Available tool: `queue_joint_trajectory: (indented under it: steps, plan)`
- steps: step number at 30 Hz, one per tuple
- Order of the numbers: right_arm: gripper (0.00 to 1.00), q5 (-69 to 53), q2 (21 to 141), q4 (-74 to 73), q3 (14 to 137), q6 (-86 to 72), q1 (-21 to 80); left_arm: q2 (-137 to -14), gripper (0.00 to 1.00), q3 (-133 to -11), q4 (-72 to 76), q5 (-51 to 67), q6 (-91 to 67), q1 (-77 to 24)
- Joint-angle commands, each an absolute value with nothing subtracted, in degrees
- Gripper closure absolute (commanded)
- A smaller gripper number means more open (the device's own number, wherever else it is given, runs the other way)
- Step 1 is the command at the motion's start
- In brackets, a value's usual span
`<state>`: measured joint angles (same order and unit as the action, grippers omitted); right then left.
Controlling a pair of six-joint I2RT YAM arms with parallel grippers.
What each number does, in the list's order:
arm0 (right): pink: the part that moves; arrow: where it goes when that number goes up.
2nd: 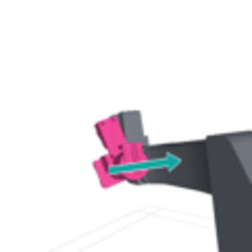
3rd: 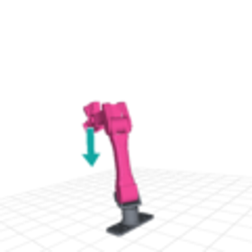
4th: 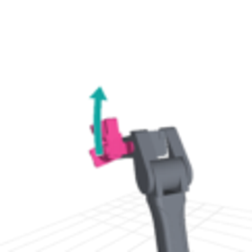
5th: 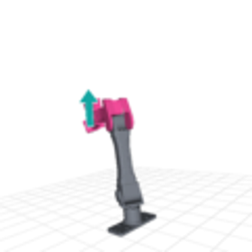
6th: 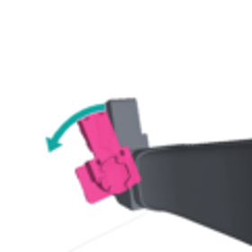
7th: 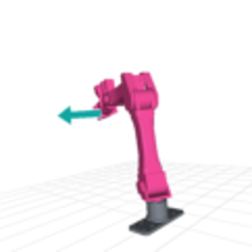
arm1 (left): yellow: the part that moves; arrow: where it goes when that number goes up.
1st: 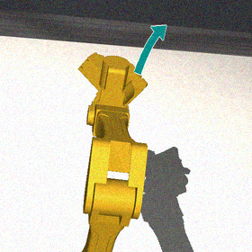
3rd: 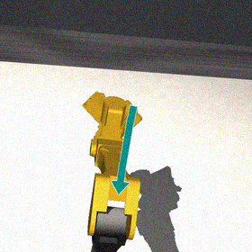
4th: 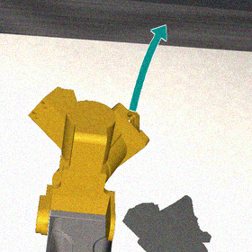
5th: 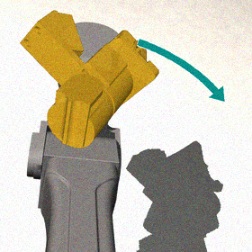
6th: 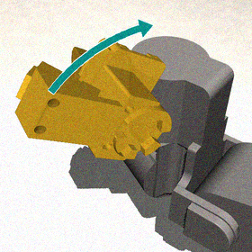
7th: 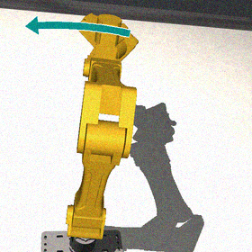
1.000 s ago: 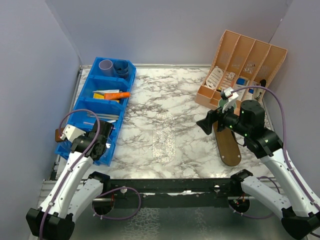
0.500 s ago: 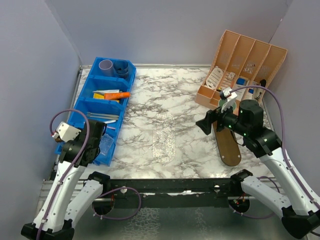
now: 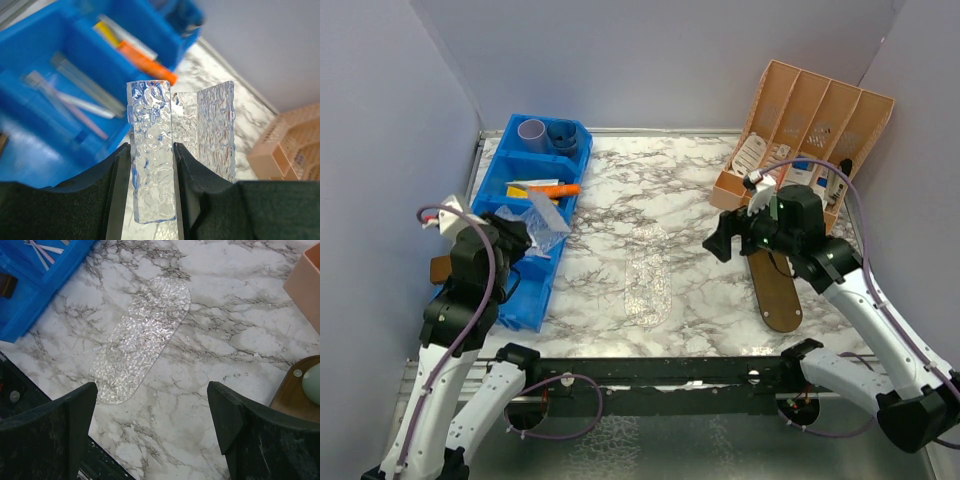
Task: Prepare toiletry sets of a toothbrush and toothpaste on the tray
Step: Pick up the toothpaste holder from the storage box, then place the toothpaste holder on the tray.
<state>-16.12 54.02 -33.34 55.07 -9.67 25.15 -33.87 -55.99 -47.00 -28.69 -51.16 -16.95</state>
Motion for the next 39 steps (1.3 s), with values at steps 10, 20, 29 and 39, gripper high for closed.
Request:
queue_joint_trajectory:
  steps: [10,20,29,39]
  plan:
    - [0.1,-20.7,62.4,-37.2,62.1,-18.6,25.5,-53.0,1.0,-56.8,1.2,15.3,-3.7,-17.5]
    - [0.1,-18.8,58.2,-33.2,63.3,-21.1,25.5,-52.2,1.0,-49.9,10.4,22.6,21.6,-30.3]
    - [0.13,-16.5,59.3,-36.4,69.5,-9.2,25.5,-53.0,1.0,-42.9,9.1,18.9,36.6,-42.1]
    - [0.26,-31.8,68.3,-49.8,77.6,-2.5,25.5,-51.4,1.0,-35.4,8.1,1.1,48.0,-64.8]
